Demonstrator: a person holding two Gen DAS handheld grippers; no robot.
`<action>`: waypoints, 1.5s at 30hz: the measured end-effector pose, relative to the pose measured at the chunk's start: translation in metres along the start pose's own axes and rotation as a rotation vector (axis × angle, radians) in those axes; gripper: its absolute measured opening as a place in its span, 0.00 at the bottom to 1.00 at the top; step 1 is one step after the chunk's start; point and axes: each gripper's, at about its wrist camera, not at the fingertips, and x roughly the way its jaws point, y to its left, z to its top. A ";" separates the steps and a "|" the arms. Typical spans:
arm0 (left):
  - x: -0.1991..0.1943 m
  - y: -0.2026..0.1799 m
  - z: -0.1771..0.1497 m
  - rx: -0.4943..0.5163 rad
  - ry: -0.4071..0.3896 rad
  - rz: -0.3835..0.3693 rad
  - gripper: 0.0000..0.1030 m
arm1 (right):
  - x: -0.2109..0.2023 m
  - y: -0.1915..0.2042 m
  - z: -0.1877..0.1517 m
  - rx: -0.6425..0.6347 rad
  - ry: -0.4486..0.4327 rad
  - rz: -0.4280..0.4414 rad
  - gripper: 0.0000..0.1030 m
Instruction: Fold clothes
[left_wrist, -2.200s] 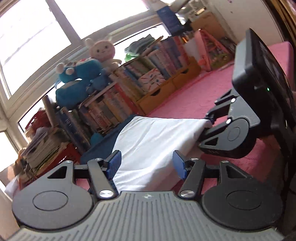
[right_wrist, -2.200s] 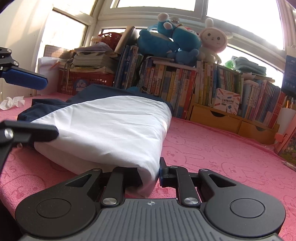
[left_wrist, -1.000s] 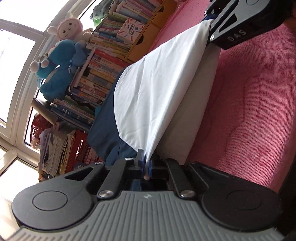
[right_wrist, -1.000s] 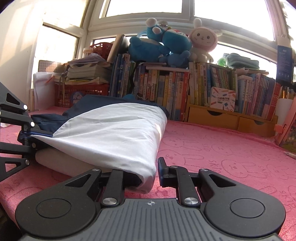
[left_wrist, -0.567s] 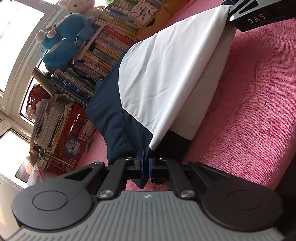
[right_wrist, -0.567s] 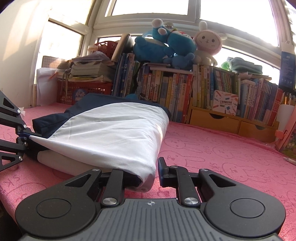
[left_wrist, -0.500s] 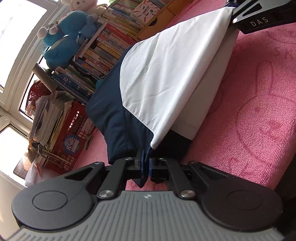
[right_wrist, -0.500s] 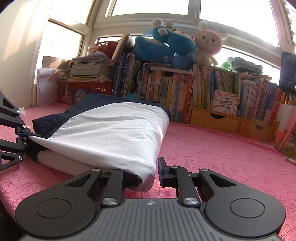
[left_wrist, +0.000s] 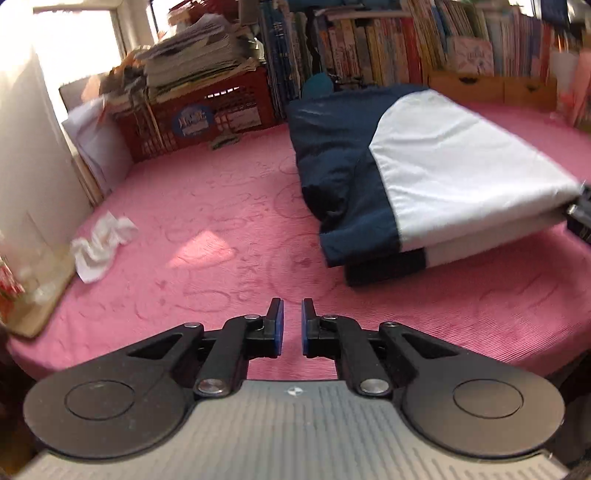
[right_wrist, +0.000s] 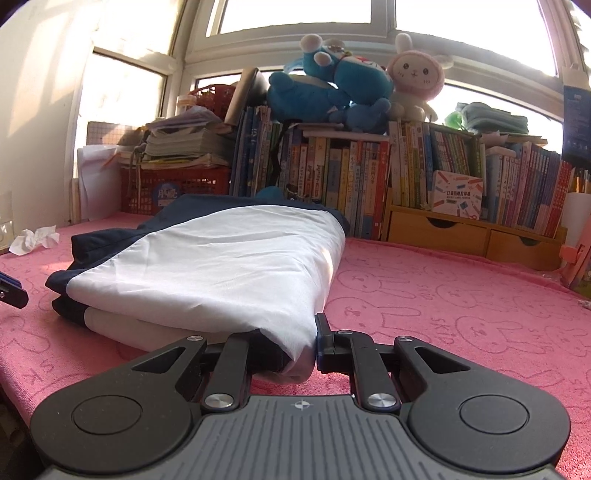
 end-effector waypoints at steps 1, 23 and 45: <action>-0.002 -0.002 -0.003 -0.106 -0.005 -0.101 0.11 | 0.000 -0.001 0.001 0.005 0.002 0.003 0.16; 0.065 -0.042 -0.027 -0.826 -0.037 -0.512 0.26 | -0.012 -0.023 0.008 0.280 0.080 0.076 0.16; 0.036 0.032 -0.020 -0.745 -0.224 0.151 0.00 | -0.018 -0.007 0.014 0.068 0.010 0.007 0.15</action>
